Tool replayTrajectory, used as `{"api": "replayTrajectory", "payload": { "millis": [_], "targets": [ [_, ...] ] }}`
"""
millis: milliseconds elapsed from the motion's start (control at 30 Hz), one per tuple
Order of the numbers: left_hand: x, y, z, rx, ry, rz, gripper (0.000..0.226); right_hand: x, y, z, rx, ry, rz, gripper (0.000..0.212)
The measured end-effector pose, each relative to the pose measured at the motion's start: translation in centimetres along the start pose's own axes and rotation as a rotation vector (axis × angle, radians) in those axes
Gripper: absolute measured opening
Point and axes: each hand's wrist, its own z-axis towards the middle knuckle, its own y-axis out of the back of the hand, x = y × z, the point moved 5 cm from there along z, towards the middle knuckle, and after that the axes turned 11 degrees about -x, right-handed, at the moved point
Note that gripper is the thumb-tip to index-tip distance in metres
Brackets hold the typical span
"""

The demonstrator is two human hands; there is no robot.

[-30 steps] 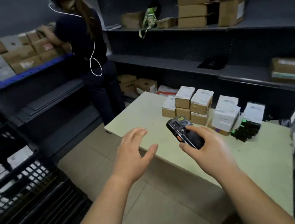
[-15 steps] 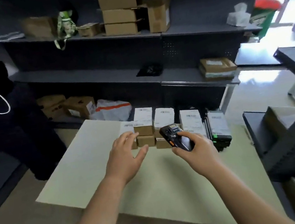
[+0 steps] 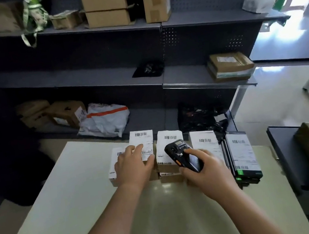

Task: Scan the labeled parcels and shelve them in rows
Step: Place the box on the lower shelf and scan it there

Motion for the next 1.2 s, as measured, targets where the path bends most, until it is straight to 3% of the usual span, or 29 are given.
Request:
{"api": "replayTrajectory", "payload": {
  "millis": [200,467,667,967,1200],
  "targets": [
    [0.5,-4.7,3.7,0.11,0.031,0.149,0.056,-0.7,-1.8,2.5,-0.009,-0.05,0.004,0.051],
    [1.5,-4.8,4.6,0.128,0.053,0.032,0.062,0.4,-1.8,3.1,-0.041,-0.081,-0.042,0.055],
    [-0.8,1.9,5.9,-0.123,-0.079,-0.073,0.064,4.9,1.2,3.2,-0.111,-0.024,-0.031,0.052],
    [-5.5,16.4,7.6,-0.474,-0.264,-0.256,0.063,15.3,10.1,2.2,-0.337,0.209,-0.01,0.052],
    [-7.7,23.3,7.0,-0.716,-0.392,-0.286,0.058,20.2,14.1,0.6,-0.407,0.344,-0.029,0.055]
  ]
}}
